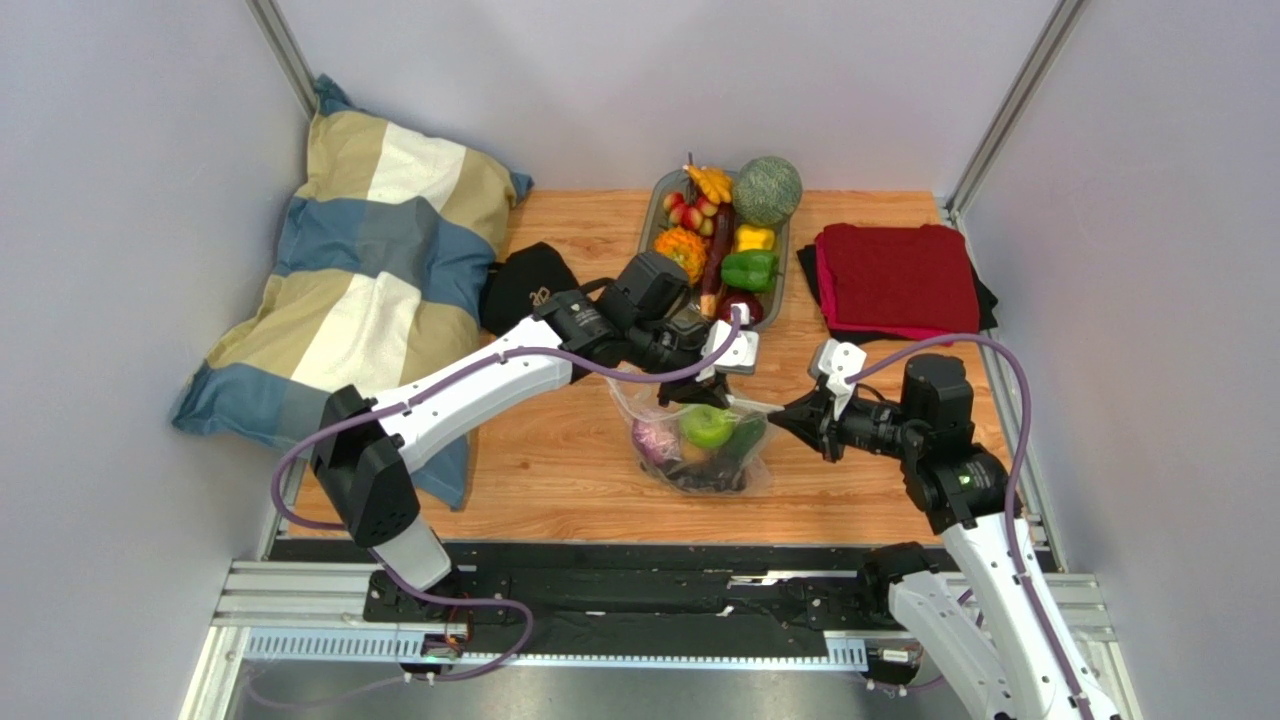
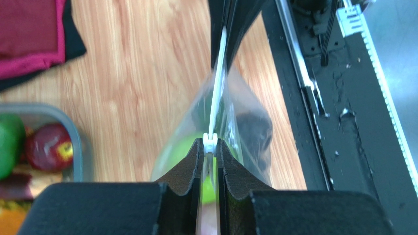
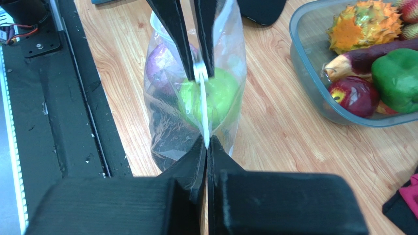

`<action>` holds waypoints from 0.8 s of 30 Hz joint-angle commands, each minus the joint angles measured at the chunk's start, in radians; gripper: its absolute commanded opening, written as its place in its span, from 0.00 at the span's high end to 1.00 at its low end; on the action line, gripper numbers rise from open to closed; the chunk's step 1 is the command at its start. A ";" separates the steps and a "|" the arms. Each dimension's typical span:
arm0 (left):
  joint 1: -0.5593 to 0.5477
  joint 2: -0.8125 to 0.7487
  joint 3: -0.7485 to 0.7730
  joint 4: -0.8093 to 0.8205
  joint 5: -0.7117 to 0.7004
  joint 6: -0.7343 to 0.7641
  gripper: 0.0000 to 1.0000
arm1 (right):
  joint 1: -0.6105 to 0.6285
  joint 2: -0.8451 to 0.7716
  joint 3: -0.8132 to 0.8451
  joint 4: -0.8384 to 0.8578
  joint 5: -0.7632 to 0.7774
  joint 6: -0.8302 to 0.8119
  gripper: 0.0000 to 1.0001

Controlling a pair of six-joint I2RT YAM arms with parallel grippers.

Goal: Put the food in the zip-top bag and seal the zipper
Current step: Zip the zipper food storage bag at the center of the board.

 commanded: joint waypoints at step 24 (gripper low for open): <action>0.356 -0.366 -0.296 -0.281 -0.150 0.179 0.92 | -0.163 0.048 0.075 0.055 0.070 0.082 1.00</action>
